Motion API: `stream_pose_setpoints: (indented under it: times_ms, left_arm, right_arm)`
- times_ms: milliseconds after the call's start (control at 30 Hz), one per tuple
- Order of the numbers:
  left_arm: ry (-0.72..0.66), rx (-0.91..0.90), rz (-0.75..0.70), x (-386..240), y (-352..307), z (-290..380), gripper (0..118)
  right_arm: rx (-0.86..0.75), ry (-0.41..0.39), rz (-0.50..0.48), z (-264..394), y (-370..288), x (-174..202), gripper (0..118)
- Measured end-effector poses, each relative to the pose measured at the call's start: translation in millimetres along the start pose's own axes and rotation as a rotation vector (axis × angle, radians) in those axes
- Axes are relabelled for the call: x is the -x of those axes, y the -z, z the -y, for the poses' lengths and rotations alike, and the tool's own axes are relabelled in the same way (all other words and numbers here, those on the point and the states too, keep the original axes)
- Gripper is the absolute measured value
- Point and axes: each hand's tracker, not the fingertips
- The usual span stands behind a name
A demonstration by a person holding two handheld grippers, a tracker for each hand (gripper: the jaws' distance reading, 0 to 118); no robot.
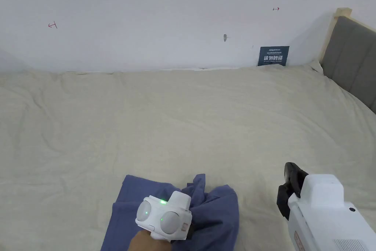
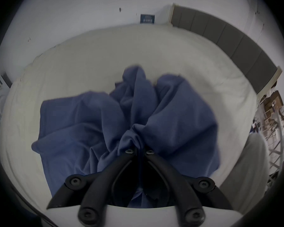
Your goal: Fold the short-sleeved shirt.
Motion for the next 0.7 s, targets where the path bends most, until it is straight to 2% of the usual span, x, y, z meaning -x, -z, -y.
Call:
stream_pose_setpoints:
  times_ms: [67,100,133,200,233,333,367,567,700]
  left_arm:
    - [-0.015,-0.028,-0.006,-1.1,-3.7,-1.4,8]
    - [-0.027,-0.042,-0.006,-4.4,-12.3,-1.5,13]
    - [-0.054,-0.078,-0.003,-5.5,-22.2,-2.8,32]
    - [-0.078,-0.131,0.023,-5.0,-38.3,-4.9,92]
    - [-0.098,-0.153,0.024,-4.6,-49.9,-7.2,118]
    - [-0.144,-0.322,0.061,1.2,-92.5,-7.7,109]
    - [-0.146,-0.348,0.059,2.4,-110.4,-8.6,109]
    - [-0.184,-0.678,-0.040,22.3,-201.8,11.4,110]
    - [-0.177,-0.833,-0.163,43.6,-230.7,21.4,109]
  right_arm:
    - [0.006,-0.007,-0.001,-0.3,-1.2,1.0,1]
    - [0.006,-0.010,-0.001,-1.0,-2.3,1.3,1]
    - [0.001,-0.013,-0.001,-2.3,-4.2,1.6,1]
    - [-0.006,-0.014,0.002,-5.1,-7.0,2.3,1]
    - [-0.012,-0.012,0.002,-7.0,-8.5,2.6,1]
    - [-0.030,-0.007,0.002,-14.0,-14.5,4.5,1]
    - [-0.038,-0.005,0.001,-16.5,-16.6,5.2,1]
    - [-0.092,0.000,-0.007,-35.4,-27.1,9.1,1]
    - [-0.124,-0.002,-0.018,-45.2,-31.4,13.9,1]
